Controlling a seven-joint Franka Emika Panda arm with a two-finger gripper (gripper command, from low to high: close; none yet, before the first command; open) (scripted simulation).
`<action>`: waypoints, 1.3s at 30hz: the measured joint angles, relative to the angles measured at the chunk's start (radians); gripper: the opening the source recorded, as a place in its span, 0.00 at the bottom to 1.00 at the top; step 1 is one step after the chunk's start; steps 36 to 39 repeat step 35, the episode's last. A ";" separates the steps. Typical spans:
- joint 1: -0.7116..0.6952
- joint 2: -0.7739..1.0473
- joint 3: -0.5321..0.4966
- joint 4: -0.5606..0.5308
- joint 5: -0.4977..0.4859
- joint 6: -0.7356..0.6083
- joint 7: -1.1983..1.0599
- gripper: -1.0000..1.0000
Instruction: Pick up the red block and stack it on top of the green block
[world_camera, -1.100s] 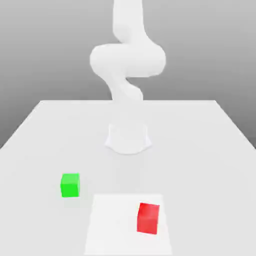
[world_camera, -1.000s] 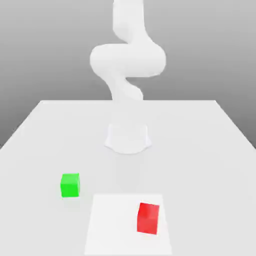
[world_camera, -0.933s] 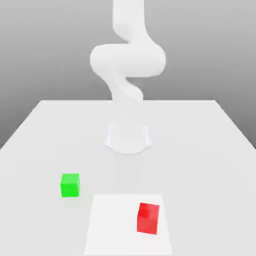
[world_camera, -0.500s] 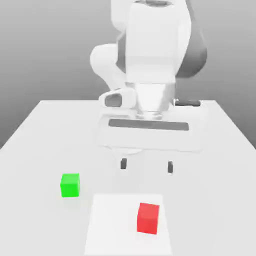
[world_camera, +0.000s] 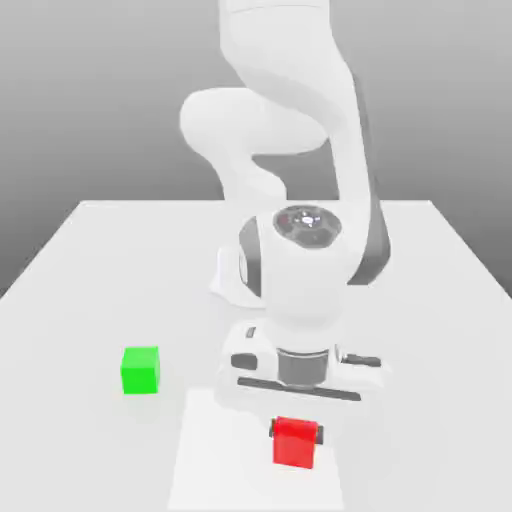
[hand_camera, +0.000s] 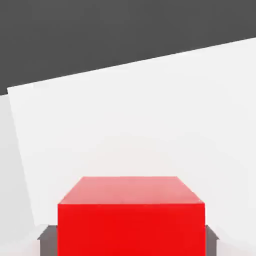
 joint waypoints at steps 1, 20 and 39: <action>0.002 0.010 -0.003 0.001 -0.003 0.008 0.002 0.00; -0.381 -0.484 -0.105 -0.250 0.070 -0.234 0.400 0.00; -0.524 -0.317 -0.145 -0.322 0.091 0.007 0.555 1.00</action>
